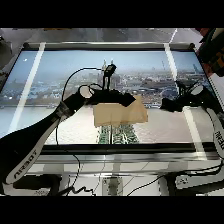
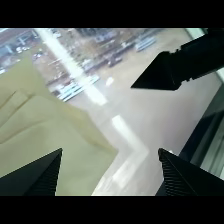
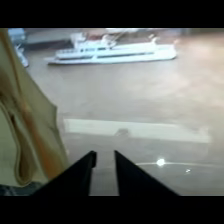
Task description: Fold the clothes and pants, and hang the long-sleeved shirts on hangers.
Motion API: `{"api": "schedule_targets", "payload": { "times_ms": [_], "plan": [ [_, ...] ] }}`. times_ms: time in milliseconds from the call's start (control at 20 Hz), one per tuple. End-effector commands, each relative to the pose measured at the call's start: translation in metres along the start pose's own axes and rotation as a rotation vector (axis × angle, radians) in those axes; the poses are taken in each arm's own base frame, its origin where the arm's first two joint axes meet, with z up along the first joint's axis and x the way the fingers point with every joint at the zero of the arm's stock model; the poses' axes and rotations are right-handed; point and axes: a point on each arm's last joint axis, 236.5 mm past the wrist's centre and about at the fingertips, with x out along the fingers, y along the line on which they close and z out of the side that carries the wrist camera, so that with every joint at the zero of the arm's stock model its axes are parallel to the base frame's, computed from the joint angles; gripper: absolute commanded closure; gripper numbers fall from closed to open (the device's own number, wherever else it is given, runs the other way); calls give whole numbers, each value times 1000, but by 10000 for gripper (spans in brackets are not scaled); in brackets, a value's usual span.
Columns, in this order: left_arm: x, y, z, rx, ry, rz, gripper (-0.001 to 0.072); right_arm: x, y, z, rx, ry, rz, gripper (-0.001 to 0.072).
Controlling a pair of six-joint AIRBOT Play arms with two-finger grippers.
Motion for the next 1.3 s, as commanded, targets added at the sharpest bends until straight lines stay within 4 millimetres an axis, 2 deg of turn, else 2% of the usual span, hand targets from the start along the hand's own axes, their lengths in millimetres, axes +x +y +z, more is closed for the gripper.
{"api": "schedule_targets", "payload": {
  "times_ms": [0, 50, 100, 400, 450, 550, 600, 700, 750, 800, 850, 950, 1000, 1100, 1150, 1250],
  "plan": [
    [-24, 14, -14, 86, 97, 27, 8, 41, 31, -25, 108, 55, 214, 51],
    [-26, 17, -13, 83, 99, 29, 8, 50, 39, -25, 139, 52, 227, 18],
    [-26, 19, -14, 79, 100, 30, 8, 59, 47, -27, 170, 62, 230, 19],
    [-27, 19, -13, 79, 100, 31, 8, 99, 113, -33, 51, 34, 222, 30],
    [-27, 20, -14, 82, 101, 34, 8, 105, 124, -35, 20, 28, 215, 125],
    [-28, 22, -13, 80, 101, 36, 9, 115, 140, -38, -38, 2, 194, 546],
    [-29, 25, -13, 82, 104, 44, 11, 117, 146, -37, -60, -11, 188, 690],
    [-42, 44, -14, 118, 126, 95, 15, 110, 150, -25, -117, -47, 166, 699],
    [-53, 56, -13, 134, 137, 126, 27, 99, 147, -14, -148, -79, 149, 699],
    [-67, 68, -11, 139, 143, 160, 137, 83, 143, 3, -170, -126, 127, 700],
    [-86, 82, -7, 146, 148, 201, 332, 61, 136, 22, -176, -184, 104, 699],
    [-129, 104, 1, 151, 146, 272, 666, 5, 114, 62, -141, -323, 62, 699],
    [-153, 114, 4, 154, 142, 313, 695, -26, 99, 78, -115, -393, 40, 699],
    [-207, 134, 12, 172, 128, 427, 695, -96, 57, 101, -60, -541, -22, 700],
    [-237, 145, 15, 185, 124, 500, 694, -132, 31, 106, -25, -610, -62, 699],
    [-291, 157, 16, 199, 120, 629, 695, -197, -26, 101, 68, -718, -164, 699]
  ]
}}
